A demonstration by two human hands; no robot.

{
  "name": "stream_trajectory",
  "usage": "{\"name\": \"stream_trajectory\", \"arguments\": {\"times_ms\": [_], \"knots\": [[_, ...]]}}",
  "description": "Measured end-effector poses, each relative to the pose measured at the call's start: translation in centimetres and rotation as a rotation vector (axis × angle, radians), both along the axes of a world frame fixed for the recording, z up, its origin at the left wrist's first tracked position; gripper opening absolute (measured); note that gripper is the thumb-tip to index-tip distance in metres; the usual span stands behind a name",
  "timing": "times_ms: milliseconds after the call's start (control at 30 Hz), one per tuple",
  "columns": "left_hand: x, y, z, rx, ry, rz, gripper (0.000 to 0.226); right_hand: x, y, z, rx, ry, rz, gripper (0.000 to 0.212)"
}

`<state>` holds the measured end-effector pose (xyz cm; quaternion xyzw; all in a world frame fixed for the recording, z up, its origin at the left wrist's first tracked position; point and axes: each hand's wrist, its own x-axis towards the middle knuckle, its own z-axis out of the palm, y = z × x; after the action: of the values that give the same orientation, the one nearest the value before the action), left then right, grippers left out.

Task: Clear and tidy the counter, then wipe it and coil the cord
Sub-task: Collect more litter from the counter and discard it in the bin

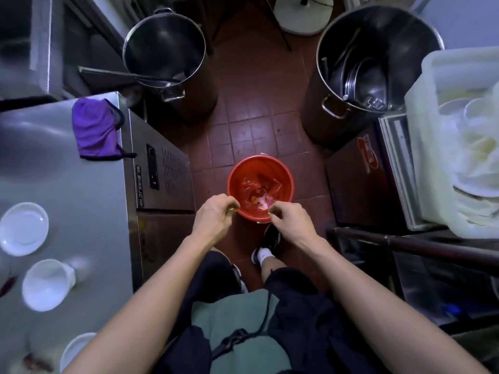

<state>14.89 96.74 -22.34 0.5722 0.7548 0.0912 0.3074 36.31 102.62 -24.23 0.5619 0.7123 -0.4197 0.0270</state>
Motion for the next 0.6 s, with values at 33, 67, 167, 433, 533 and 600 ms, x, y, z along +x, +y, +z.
{"name": "stream_trajectory", "arguments": {"times_ms": [33, 67, 167, 433, 533, 600], "knots": [[0.0, 0.1, -0.4, -0.011, -0.009, 0.007, 0.017, 0.1, 0.1, -0.3, -0.02, -0.006, 0.009, 0.014], [0.0, 0.1, -0.7, -0.025, -0.017, 0.01, 0.017, 0.1, 0.2, -0.6, -0.038, -0.012, 0.016, 0.014], [-0.3, 0.8, -1.9, -0.071, -0.026, 0.012, 0.018, -0.2, 0.5, -1.6, -0.086, -0.028, 0.006, 0.014], [-1.1, 5.2, -6.1, -0.174, -0.141, 0.031, 0.021, -0.8, 2.5, -5.0, -0.141, -0.078, -0.123, 0.008], [-1.7, 6.7, -8.4, -0.211, -0.169, 0.062, 0.022, -1.2, 3.6, -7.0, -0.145, -0.101, -0.174, 0.012], [-1.9, 7.6, -10.2, -0.25, -0.188, 0.065, 0.022, -1.8, 4.2, -8.6, -0.159, -0.109, -0.211, 0.015]]}}
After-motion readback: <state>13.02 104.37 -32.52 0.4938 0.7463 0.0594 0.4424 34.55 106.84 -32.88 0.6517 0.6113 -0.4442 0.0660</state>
